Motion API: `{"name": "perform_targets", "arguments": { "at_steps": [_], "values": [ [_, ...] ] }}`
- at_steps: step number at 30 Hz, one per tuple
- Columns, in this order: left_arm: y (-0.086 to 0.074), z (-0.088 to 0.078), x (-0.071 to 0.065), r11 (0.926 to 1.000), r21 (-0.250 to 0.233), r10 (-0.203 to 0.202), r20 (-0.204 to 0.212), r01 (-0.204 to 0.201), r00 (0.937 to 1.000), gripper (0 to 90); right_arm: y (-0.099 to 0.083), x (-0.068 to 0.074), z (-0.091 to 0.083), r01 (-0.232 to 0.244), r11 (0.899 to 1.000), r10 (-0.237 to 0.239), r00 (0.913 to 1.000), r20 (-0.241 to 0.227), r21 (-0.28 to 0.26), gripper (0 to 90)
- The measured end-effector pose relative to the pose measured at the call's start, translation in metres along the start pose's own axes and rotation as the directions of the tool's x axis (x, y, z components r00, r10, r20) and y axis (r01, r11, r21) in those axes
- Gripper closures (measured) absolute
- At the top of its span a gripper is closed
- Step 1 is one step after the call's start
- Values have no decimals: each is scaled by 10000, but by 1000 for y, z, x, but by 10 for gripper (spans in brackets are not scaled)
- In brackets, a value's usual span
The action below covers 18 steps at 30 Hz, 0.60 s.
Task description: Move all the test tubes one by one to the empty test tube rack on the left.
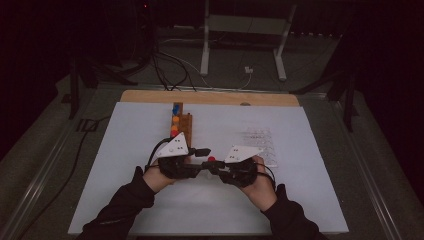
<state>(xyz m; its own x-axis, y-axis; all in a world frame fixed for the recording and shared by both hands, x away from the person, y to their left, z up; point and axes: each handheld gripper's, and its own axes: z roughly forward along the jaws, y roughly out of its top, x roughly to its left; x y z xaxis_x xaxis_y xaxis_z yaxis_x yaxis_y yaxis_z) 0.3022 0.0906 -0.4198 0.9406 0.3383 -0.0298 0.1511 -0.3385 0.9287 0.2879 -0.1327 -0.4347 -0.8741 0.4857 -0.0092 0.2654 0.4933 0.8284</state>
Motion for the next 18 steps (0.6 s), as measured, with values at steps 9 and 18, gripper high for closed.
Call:
{"name": "perform_targets", "arguments": {
  "at_steps": [9,18],
  "values": [
    [0,4,2,9999,146,46,218,-49,9998,711,1,-1,-2,17,10000,-17,10000,42,-60,746],
    [5,0,7,10000,-10,28,-14,-28,10000,717,1,-4,-5,-239,9993,242,9997,98,-282,573]
  ]
}}
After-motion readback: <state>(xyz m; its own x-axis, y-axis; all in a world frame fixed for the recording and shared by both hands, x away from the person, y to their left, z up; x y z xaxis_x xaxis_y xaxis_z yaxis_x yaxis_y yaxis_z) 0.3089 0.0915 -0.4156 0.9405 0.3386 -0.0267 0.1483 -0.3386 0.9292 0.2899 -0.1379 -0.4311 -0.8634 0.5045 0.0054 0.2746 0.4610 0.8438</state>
